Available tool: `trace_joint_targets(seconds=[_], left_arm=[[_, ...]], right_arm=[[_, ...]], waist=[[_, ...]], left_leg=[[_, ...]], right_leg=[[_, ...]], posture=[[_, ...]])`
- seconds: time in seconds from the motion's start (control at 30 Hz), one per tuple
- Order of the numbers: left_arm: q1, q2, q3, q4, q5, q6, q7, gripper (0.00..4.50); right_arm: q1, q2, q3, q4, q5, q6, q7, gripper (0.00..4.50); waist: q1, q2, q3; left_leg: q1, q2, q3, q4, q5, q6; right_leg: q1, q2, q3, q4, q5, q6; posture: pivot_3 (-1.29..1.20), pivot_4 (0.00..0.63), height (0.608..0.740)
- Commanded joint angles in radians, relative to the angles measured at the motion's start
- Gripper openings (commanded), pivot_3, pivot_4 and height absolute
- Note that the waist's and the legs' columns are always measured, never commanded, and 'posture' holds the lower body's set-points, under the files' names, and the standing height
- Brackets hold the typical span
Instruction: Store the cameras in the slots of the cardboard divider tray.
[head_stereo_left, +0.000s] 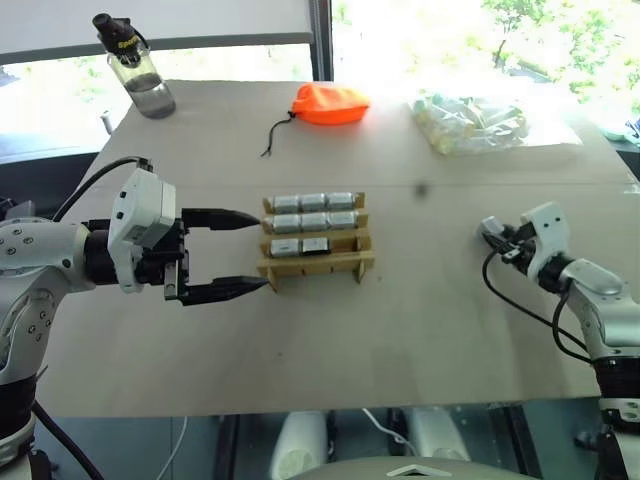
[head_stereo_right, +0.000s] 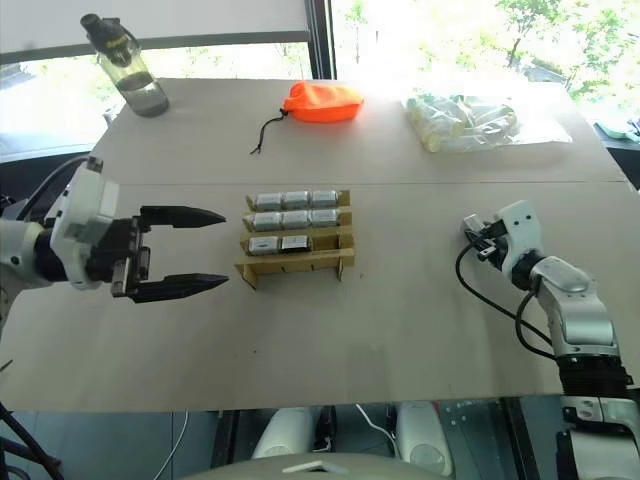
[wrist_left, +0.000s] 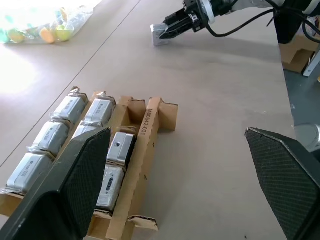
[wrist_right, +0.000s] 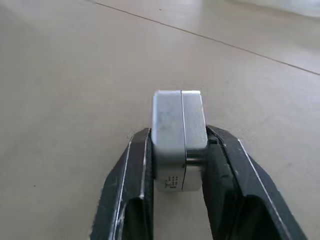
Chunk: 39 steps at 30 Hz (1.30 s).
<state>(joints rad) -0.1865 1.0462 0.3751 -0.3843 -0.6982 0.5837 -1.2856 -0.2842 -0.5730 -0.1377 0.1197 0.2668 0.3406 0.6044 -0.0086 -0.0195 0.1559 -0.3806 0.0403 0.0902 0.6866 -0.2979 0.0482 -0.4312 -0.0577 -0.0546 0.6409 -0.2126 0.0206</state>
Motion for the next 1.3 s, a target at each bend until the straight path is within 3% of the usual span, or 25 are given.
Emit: trace_joint_targets(seconds=[0.03, 0.2, 0.43, 0.6, 0.87, 1.3], left_arm=[[-0.007, 0.019, 0.003, -0.006, -0.003, -0.017, -0.005, 4.50], [-0.010, 0.019, -0.005, -0.001, -0.003, -0.018, -0.002, 4.50], [-0.016, 0.014, -0.011, 0.004, 0.004, -0.021, 0.016, 4.50], [0.051, -0.003, 0.046, -0.029, -0.005, 0.001, 0.061, 4.50], [0.190, -0.013, 0.191, -0.145, -0.051, 0.062, 0.135, 4.50], [0.346, -0.031, 0.373, -0.287, -0.128, 0.152, 0.209, 4.50]], right_arm=[[0.011, -0.025, -0.047, -0.071, 0.009, -0.010, -0.004, 0.77], [0.004, -0.044, -0.019, -0.130, 0.021, -0.007, 0.043, 0.77], [-0.101, -0.047, 0.123, -0.185, 0.014, -0.027, 0.200, 0.77], [-0.261, 0.028, 0.277, -0.174, 0.076, -0.071, 0.444, 0.77], [-0.541, 0.179, 0.455, 0.180, -0.017, -0.302, 0.711, 0.77], [-0.797, 0.310, 0.441, 0.748, -0.106, -0.557, 0.884, 0.77]], waist=[[0.000, 0.000, 0.000], [-0.002, 0.000, 0.000], [-0.006, 0.000, 0.000], [-0.007, 0.001, 0.001], [-0.004, 0.000, 0.001], [-0.010, 0.003, 0.003]], left_leg=[[0.000, 0.000, 0.000, 0.000, 0.000, 0.000], [0.000, 0.000, 0.000, 0.000, 0.000, 0.000], [0.001, 0.000, 0.000, 0.000, 0.000, 0.000], [0.000, 0.000, 0.001, 0.000, 0.000, 0.000], [-0.002, -0.001, -0.001, -0.001, 0.000, 0.000], [-0.002, -0.001, -0.003, -0.001, 0.000, 0.000]], right_leg=[[0.000, 0.000, 0.000, 0.000, 0.000, 0.000], [0.000, 0.000, 0.000, 0.000, 0.000, 0.000], [0.000, 0.001, 0.001, 0.000, 0.000, 0.000], [-0.001, 0.001, 0.001, 0.000, 0.000, 0.000], [-0.002, -0.002, -0.002, -0.001, 0.000, 0.000], [-0.001, -0.004, -0.004, 0.000, 0.000, -0.001]], posture=[[0.00, 0.150, 0.740], [0.00, 0.150, 0.740], [0.00, 0.150, 0.740], [0.00, 0.150, 0.740], [0.00, 0.150, 0.740], [0.00, 0.150, 0.740]])
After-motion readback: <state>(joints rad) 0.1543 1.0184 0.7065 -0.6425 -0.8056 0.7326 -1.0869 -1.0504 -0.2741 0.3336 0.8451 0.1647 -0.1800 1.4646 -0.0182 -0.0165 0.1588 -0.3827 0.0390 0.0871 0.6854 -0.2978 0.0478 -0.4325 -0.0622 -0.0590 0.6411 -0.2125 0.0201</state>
